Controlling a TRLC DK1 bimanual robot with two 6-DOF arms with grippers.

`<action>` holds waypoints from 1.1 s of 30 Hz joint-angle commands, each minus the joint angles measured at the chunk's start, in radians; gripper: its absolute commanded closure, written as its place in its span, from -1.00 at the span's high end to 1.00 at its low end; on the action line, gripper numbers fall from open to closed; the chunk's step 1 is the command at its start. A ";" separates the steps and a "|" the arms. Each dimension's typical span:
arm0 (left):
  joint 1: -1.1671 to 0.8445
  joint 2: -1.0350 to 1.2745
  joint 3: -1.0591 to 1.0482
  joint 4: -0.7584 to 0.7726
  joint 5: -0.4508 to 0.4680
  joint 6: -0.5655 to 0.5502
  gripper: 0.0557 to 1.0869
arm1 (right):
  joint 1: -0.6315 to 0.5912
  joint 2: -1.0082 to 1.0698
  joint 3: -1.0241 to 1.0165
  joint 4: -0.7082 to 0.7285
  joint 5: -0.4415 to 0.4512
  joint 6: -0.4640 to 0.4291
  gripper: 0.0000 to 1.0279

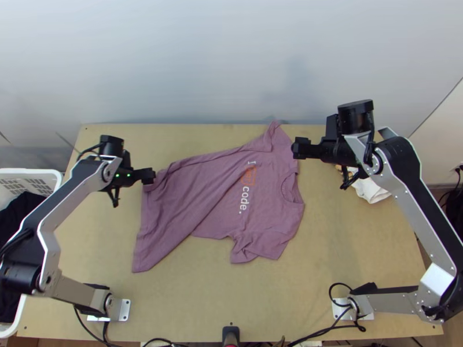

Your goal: Fold the t-shirt

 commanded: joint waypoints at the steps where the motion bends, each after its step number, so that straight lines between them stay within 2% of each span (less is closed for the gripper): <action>1: -0.039 0.111 0.038 0.031 -0.002 -0.030 0.71 | -0.012 0.015 0.003 0.001 0.001 -0.003 0.91; 5: -0.052 0.128 0.030 0.027 -0.002 -0.031 0.59 | -0.018 0.032 0.008 0.002 0.001 -0.011 0.91; 10: -0.052 0.141 0.027 0.059 -0.002 -0.037 0.00 | -0.027 0.070 0.029 0.024 0.001 -0.020 0.91; 14: -0.062 0.154 0.041 0.077 -0.003 -0.036 -0.83 | -0.040 0.147 0.061 0.034 0.000 -0.017 0.91; 15: -0.064 0.153 0.041 0.084 -0.003 -0.034 -0.91 | -0.047 0.172 0.067 0.036 -0.002 -0.017 0.91; 24: -0.053 0.157 0.135 0.077 -0.003 -0.073 -0.92 | -0.089 0.478 0.144 0.169 -0.005 -0.011 0.91; 33: -0.025 0.193 0.230 0.077 -0.018 -0.114 -0.92 | -0.066 0.801 0.399 0.183 -0.039 0.011 0.89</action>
